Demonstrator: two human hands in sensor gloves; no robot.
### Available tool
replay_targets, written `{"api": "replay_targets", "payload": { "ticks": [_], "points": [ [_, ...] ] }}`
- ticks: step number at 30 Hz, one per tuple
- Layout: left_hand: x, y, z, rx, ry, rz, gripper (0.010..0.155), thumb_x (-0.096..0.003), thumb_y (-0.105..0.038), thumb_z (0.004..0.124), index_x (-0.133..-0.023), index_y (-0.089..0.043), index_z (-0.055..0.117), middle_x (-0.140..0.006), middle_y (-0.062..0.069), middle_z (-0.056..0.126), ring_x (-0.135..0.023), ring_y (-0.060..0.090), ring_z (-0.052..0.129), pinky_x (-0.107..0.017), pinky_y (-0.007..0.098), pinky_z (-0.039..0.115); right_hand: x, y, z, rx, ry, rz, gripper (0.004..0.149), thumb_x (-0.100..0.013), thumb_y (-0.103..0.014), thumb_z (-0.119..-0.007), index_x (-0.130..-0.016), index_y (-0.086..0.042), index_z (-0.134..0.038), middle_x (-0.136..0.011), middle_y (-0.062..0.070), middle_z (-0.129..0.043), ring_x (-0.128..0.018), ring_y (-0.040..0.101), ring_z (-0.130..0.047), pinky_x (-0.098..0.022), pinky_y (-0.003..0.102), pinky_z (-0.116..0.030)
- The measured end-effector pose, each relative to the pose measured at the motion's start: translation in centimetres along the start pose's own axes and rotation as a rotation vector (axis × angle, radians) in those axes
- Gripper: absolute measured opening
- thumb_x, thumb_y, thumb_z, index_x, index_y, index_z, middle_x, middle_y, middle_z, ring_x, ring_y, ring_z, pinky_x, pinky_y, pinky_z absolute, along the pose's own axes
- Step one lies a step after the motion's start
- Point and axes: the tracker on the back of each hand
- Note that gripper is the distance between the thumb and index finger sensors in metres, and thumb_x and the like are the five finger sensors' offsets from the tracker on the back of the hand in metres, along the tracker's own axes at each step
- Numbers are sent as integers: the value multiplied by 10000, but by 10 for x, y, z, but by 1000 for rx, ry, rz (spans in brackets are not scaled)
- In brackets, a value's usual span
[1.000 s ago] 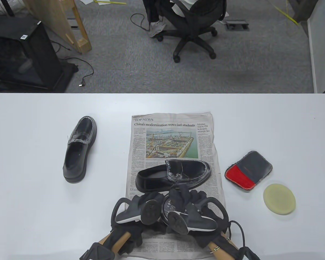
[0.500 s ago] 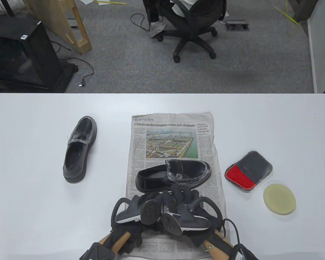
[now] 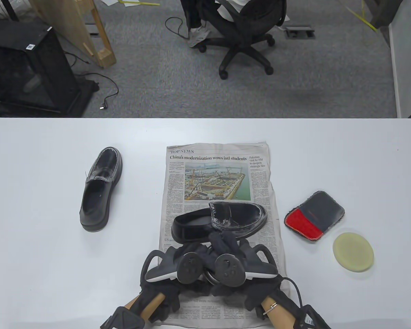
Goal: Dip and apply leather care cream with polishing sponge on shoes
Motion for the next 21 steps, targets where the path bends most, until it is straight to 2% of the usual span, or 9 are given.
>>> {"api": "replay_targets", "payload": {
  "ticks": [1, 2, 3, 5, 8, 13, 16, 19, 21],
  "points": [
    [0, 0, 0, 1, 0, 0, 1048, -425, -599, 787, -1180, -18, 349, -1220, 293, 395, -1050, 510, 445, -730, 641, 492, -1, 0, -1, 74, 2, -41, 1116, -424, -670, -723, -1215, -81, -199, -1152, 454, -101, -963, 768, -196, -577, 836, -392],
    [0, 0, 0, 1, 0, 0, 1048, -425, -598, 787, -1180, -17, 349, -1220, 291, 396, -1050, 510, 447, -730, 641, 492, -3, 0, -2, 126, -16, -64, 1176, -419, -710, -672, -1206, -12, -148, -1135, 491, -110, -958, 783, -237, -580, 837, -428],
    [0, 0, 0, 0, 0, 0, 1049, -424, -598, 788, -1180, -17, 350, -1220, 292, 394, -1051, 508, 446, -730, 641, 492, -5, -1, -5, 168, -42, -88, 1198, -419, -731, -638, -1194, 14, -110, -1132, 505, -127, -960, 785, -274, -587, 835, -454],
    [0, 0, 0, 1, 0, 0, 1049, -423, -599, 788, -1180, -17, 351, -1220, 291, 396, -1050, 512, 447, -731, 641, 492, -12, -5, -11, 182, -92, -83, 1201, -418, -728, -649, -1188, 29, -124, -1133, 516, -187, -958, 778, -350, -594, 826, -515],
    [0, 0, 0, 1, 1, 1, 1053, -419, -598, 791, -1180, -18, 351, -1219, 294, 396, -1049, 513, 445, -729, 644, 490, -15, -9, -8, 225, -76, -72, 1201, -405, -694, -736, -1198, -8, -150, -1144, 497, -261, -954, 749, -434, -631, 784, -594],
    [0, 0, 0, -3, 7, 5, 1063, -411, -597, 794, -1179, -13, 348, -1221, 294, 386, -1050, 517, 438, -730, 646, 485, -16, -2, -7, 173, -76, -20, 1212, -360, -688, -773, -1200, -107, -122, -1166, 438, -234, -985, 702, -380, -685, 773, -515],
    [0, -1, 1, -1, 8, 6, 1064, -411, -595, 796, -1179, -16, 344, -1221, 294, 384, -1051, 518, 434, -729, 648, 483, -15, 2, -1, 123, -72, 13, 1212, -352, -681, -783, -1197, -117, -123, -1168, 427, -226, -988, 695, -368, -690, 768, -492],
    [0, 0, 1, 4, 7, 6, 1052, -419, -594, 793, -1180, -20, 347, -1223, 292, 384, -1053, 513, 433, -729, 649, 482, -6, 7, 14, 51, -2, 22, 1202, -357, -690, -772, -1200, -113, -139, -1164, 429, -232, -981, 694, -376, -688, 764, -495],
    [0, 0, 1, 4, 8, 6, 1051, -420, -593, 793, -1180, -19, 347, -1222, 293, 384, -1053, 515, 433, -729, 651, 479, 8, 13, 28, 80, 58, -20, 1193, -364, -701, -756, -1202, -100, -155, -1156, 443, -249, -969, 704, -398, -679, 766, -517]
  ]
}}
Point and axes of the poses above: the tracker on the back of each hand, its own y axis roughly to the little-finger side, its own x axis roughly from the fingertips to the wrist, z = x × y
